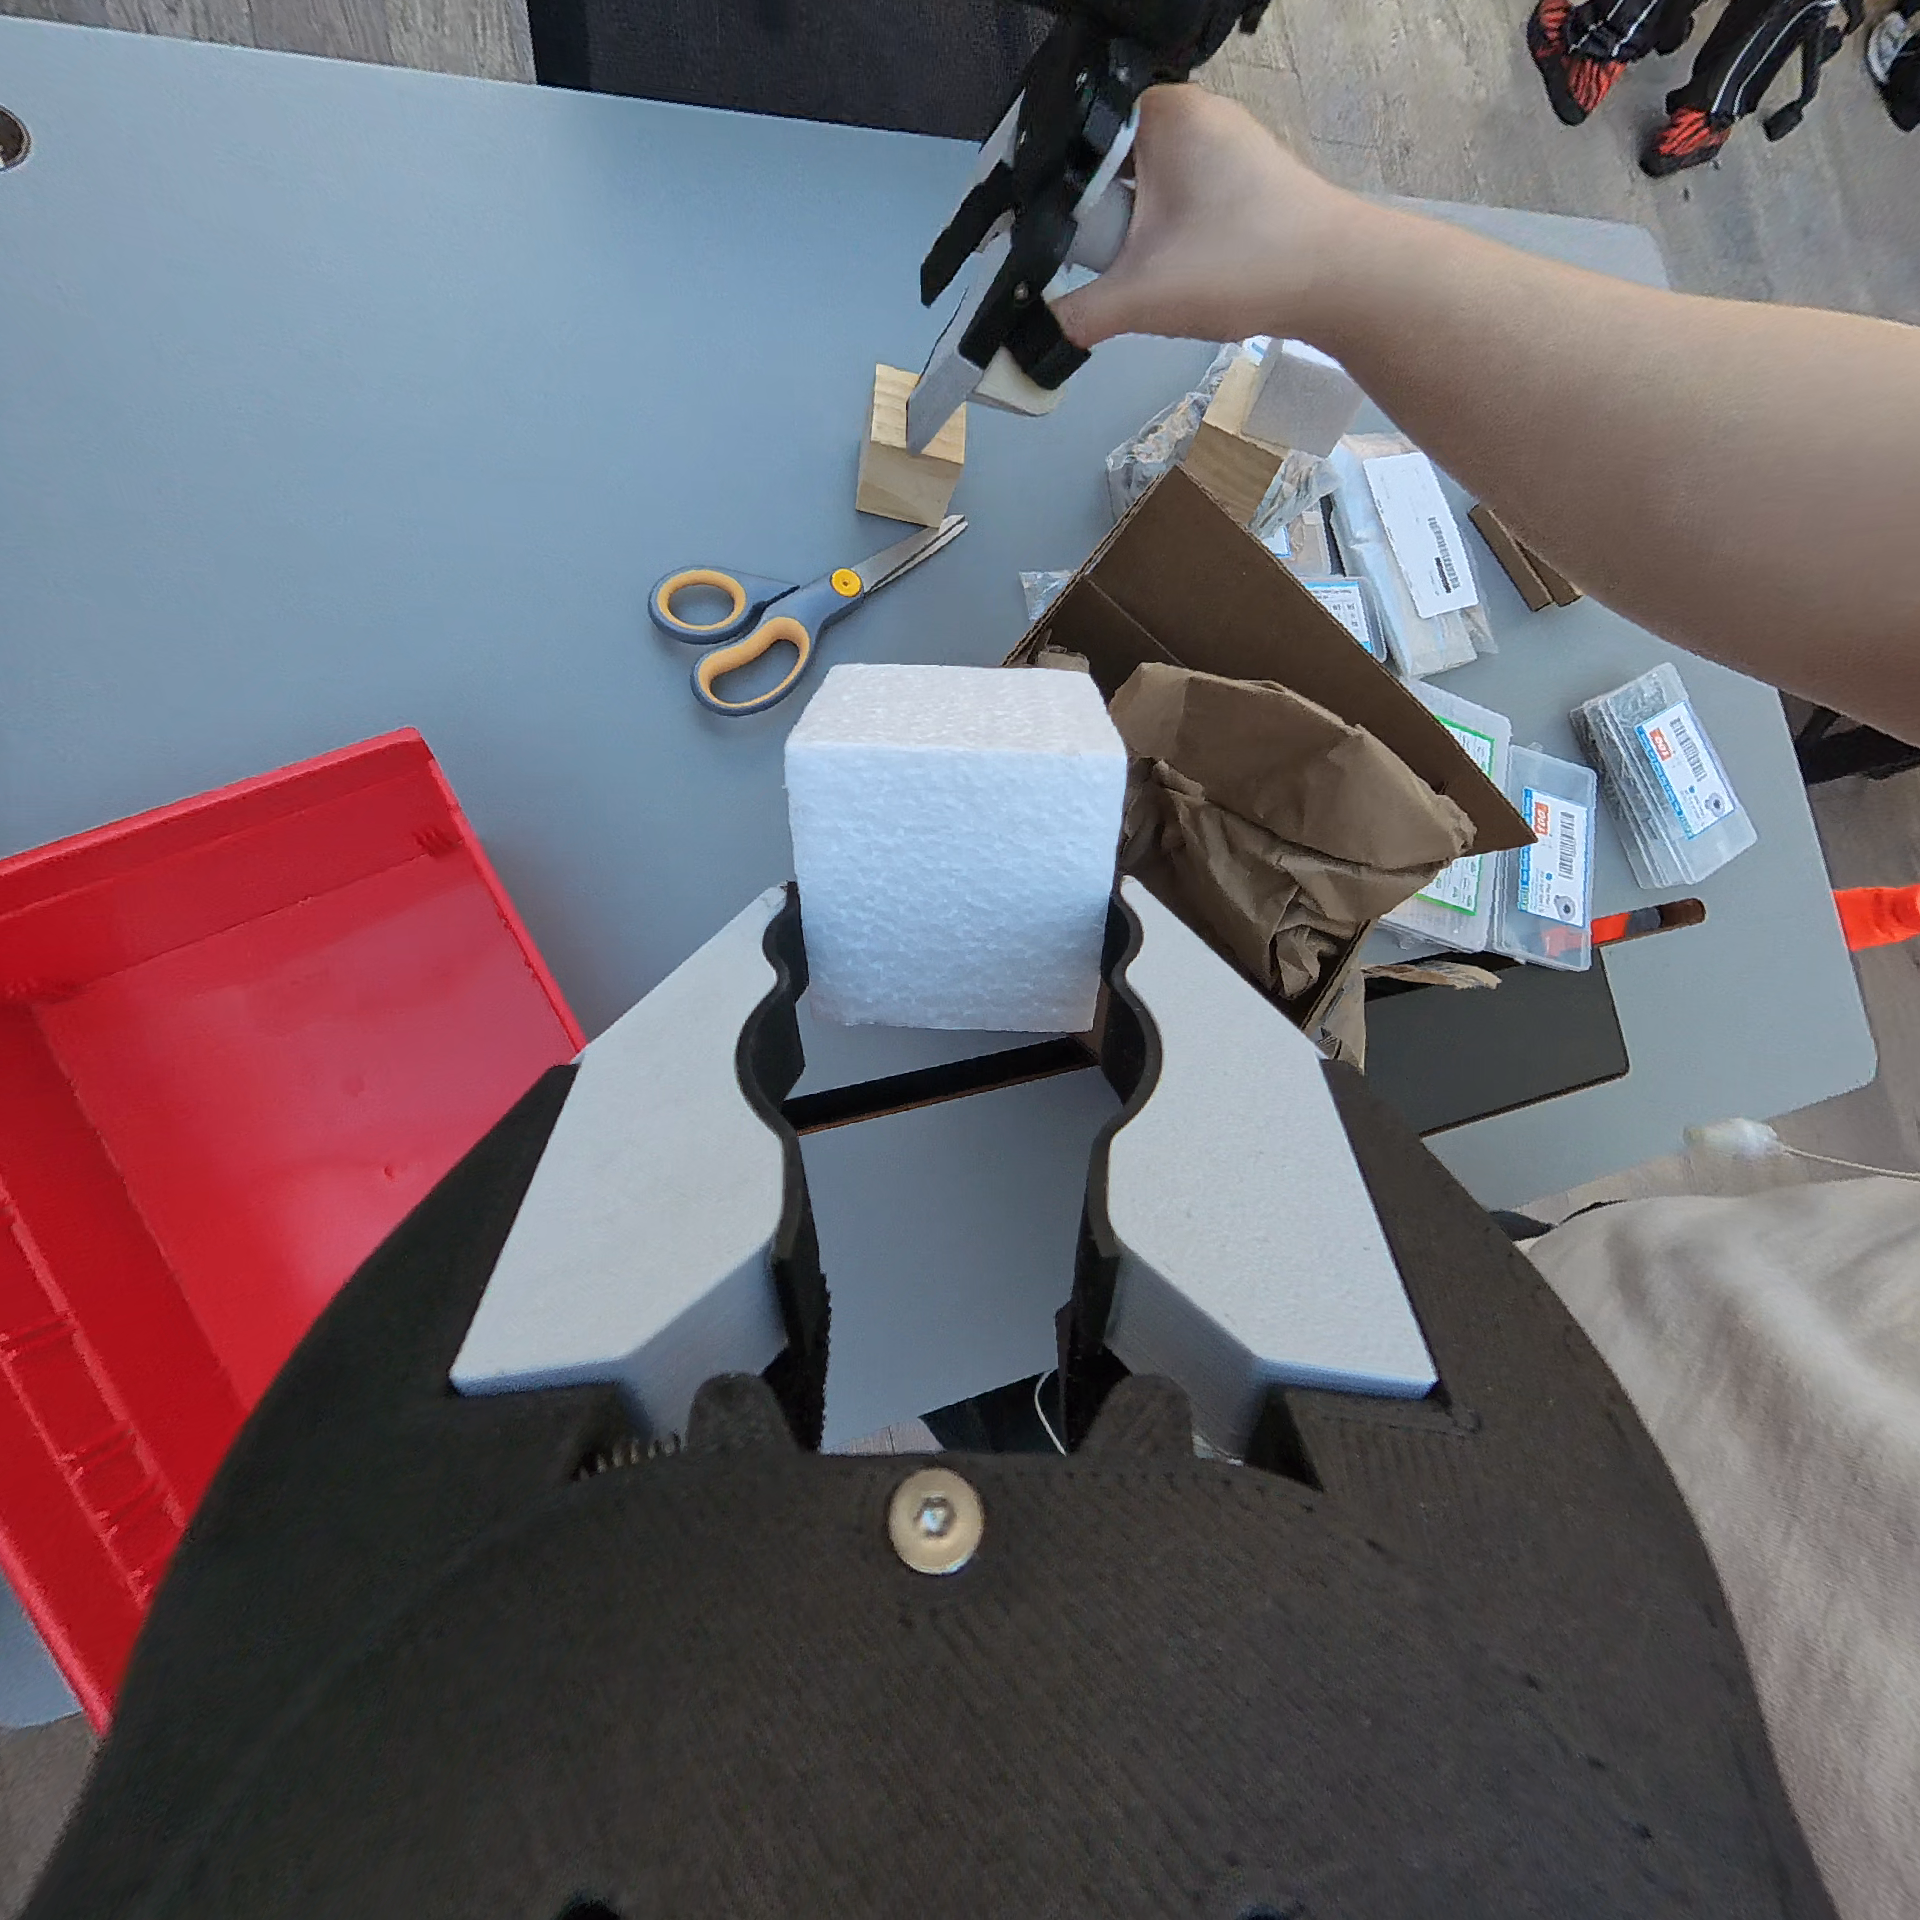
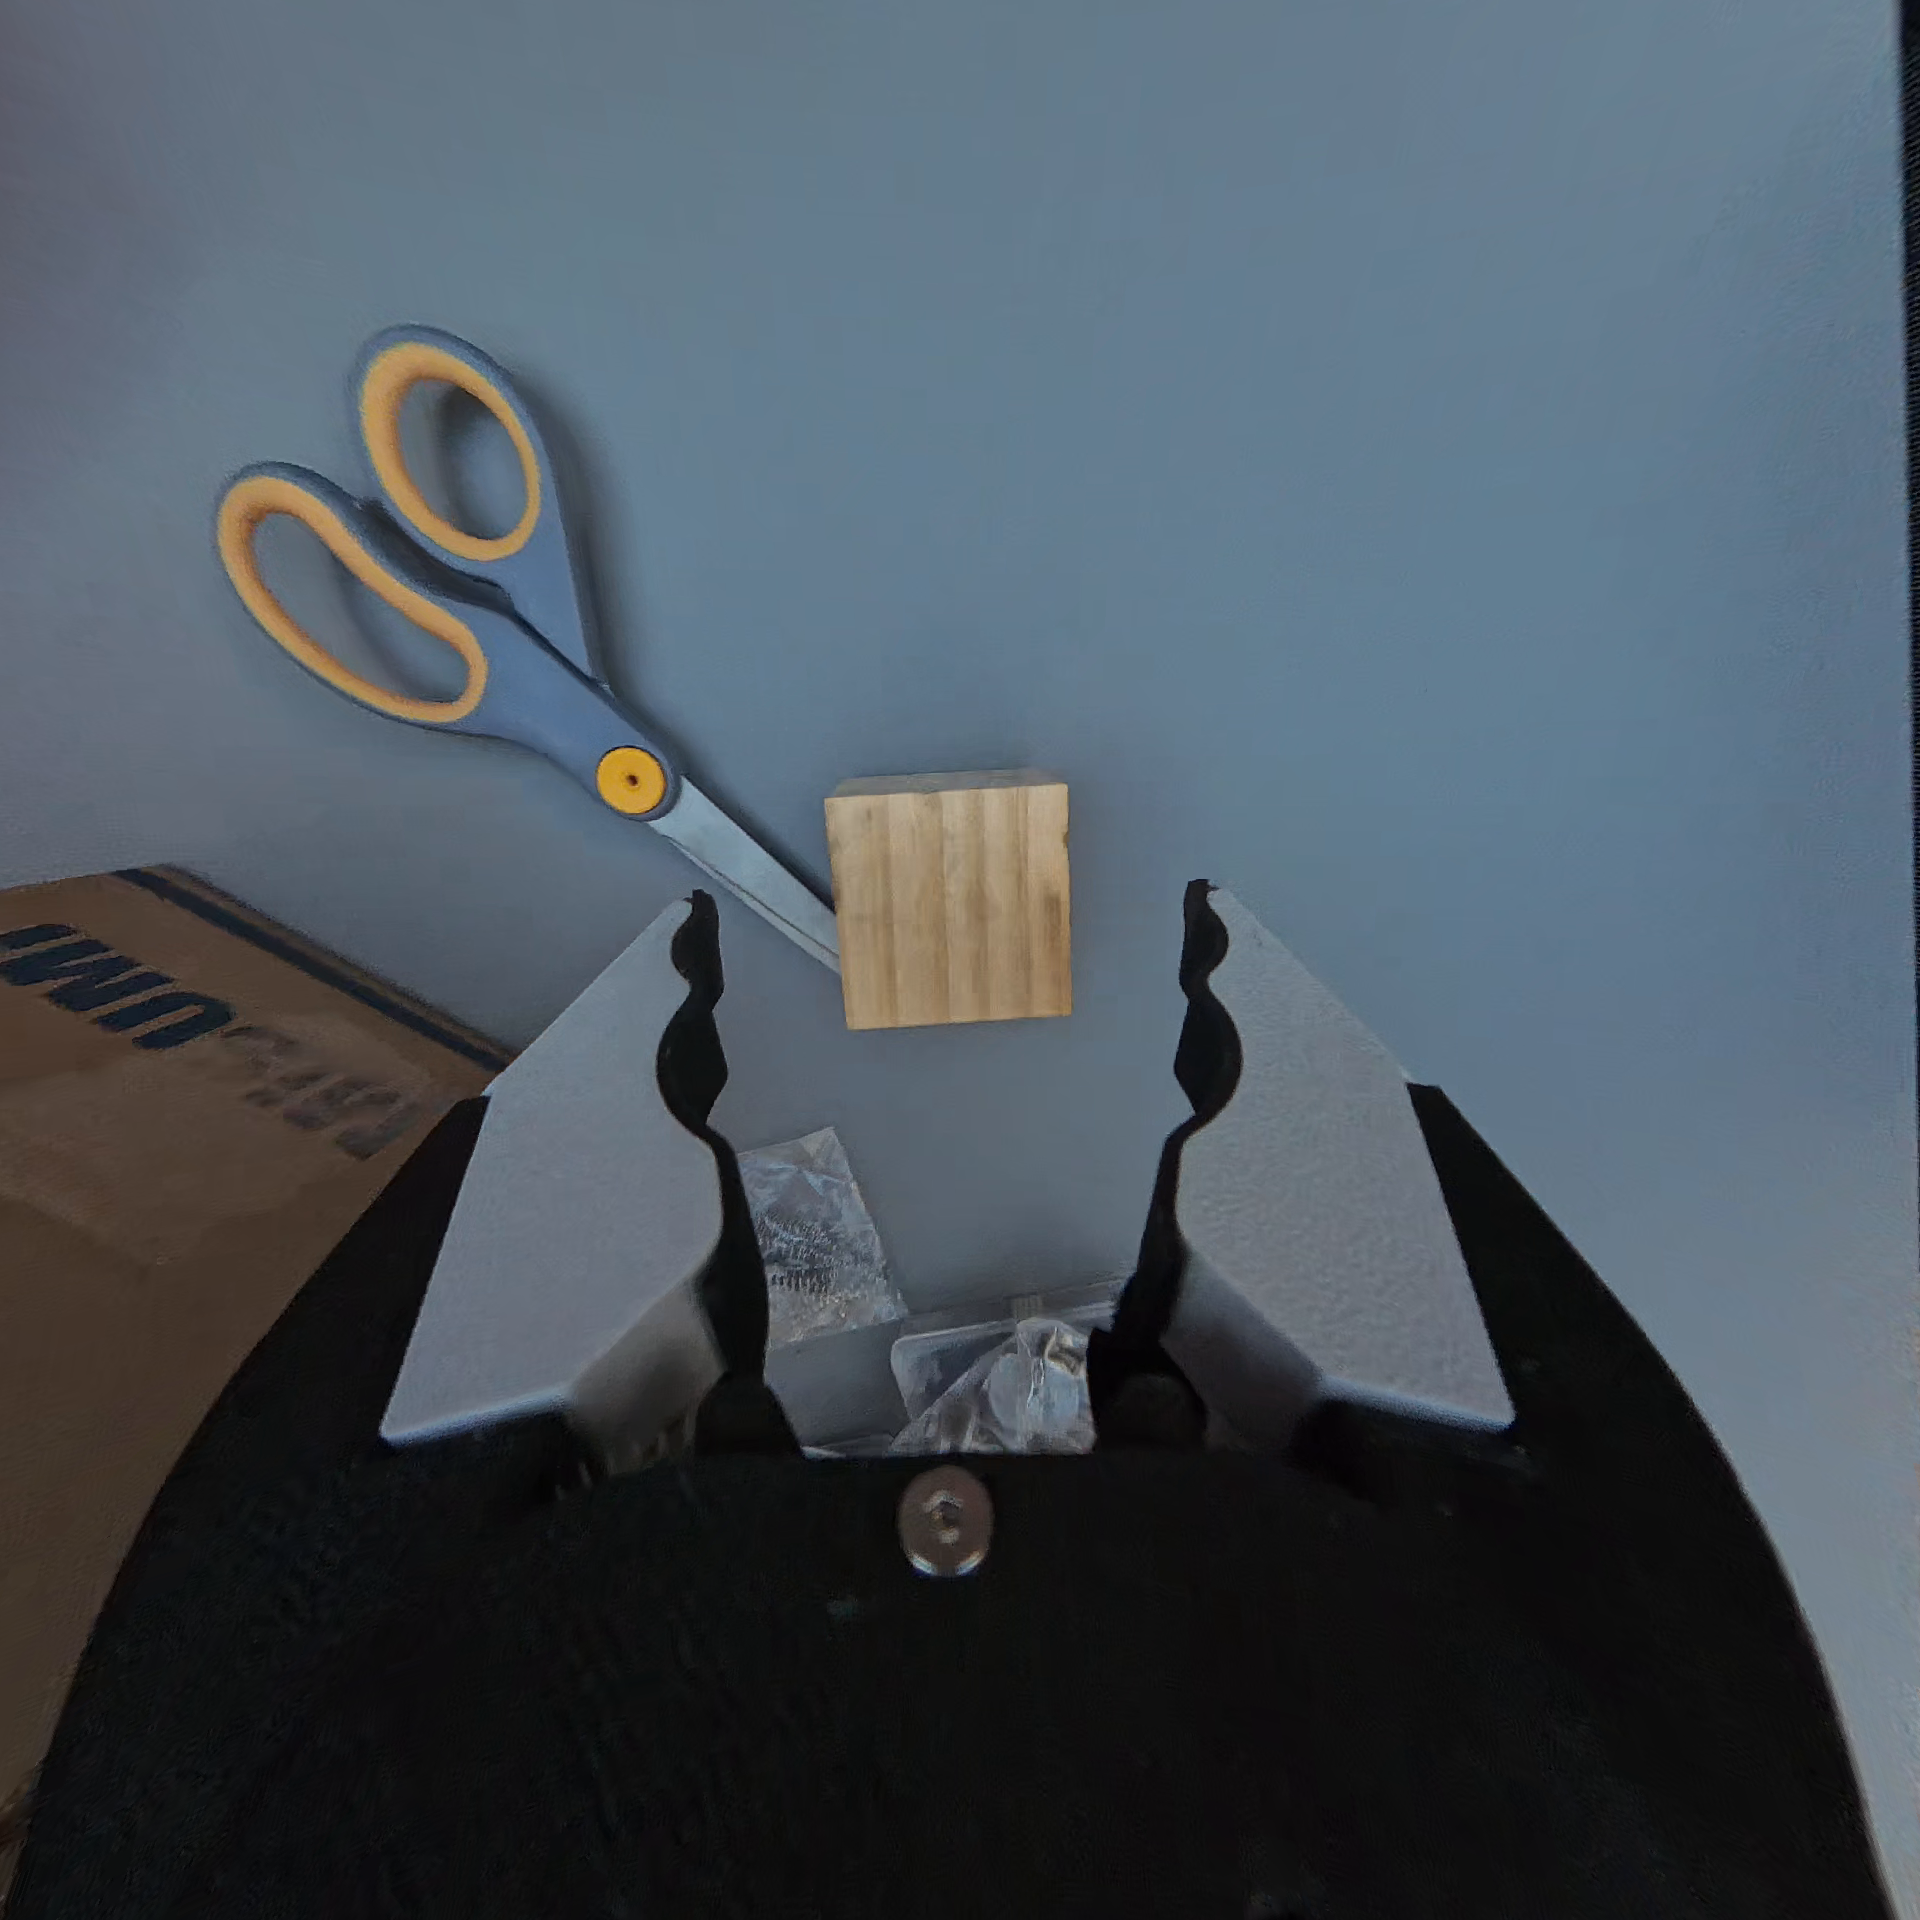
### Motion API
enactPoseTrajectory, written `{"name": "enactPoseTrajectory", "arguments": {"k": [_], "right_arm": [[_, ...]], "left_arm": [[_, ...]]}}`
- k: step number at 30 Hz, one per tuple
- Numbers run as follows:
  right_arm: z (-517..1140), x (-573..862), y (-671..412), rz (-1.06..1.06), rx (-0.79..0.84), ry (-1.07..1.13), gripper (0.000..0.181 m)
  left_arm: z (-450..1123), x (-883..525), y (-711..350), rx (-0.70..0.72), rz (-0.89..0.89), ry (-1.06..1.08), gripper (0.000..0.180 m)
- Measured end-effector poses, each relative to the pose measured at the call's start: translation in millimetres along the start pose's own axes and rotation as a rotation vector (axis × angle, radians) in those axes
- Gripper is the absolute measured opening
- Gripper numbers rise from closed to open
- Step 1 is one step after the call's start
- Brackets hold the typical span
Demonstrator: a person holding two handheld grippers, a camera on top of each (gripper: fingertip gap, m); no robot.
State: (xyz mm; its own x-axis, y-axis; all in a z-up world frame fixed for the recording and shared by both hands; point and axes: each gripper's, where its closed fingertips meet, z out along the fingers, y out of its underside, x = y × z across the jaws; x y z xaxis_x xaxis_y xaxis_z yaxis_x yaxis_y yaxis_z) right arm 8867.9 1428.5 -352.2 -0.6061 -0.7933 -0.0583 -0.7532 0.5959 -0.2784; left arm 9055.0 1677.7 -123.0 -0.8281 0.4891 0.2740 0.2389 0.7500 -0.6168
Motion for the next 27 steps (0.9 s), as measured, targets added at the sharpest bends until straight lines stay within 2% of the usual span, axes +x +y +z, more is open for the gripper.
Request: {"name": "enactPoseTrajectory", "arguments": {"k": [3,4,5,8,12,19,27], "right_arm": [[38.0,2.7,15.7,0.005,-0.126,-0.013,0.085],[45.6,-2.0,21.3,0.013,-0.165,-0.053,0.066],[49.6,-2.6,24.3,0.013,-0.184,-0.066,0.058],[30.7,-4.3,11.0,0.04,-0.097,-0.082,0.058],[-83.2,-4.9,12.3,0.026,0.052,-0.026,0.058],[-184.1,37.5,151.7,0.194,-0.181,0.043,0.058],[-157.2,30.2,177.7,0.168,-0.271,0.024,0.059]], "left_arm": [[-4.9,-3.7,7.0,0.005,-0.022,-0.011,0.056],[-6.3,-4.9,8.9,0.009,-0.034,-0.01,0.056],[-7.4,-5.8,10.3,0.014,-0.045,-0.009,0.056],[-10.2,-5.8,11.0,0.023,-0.057,-0.009,0.056],[-13.5,1.4,6.4,0.029,-0.029,-0.007,0.056],[-10.4,11.3,4.7,0.031,-0.005,0.02,0.056],[-11.4,23.9,-0.9,0.032,0.029,0.021,0.056]]}}
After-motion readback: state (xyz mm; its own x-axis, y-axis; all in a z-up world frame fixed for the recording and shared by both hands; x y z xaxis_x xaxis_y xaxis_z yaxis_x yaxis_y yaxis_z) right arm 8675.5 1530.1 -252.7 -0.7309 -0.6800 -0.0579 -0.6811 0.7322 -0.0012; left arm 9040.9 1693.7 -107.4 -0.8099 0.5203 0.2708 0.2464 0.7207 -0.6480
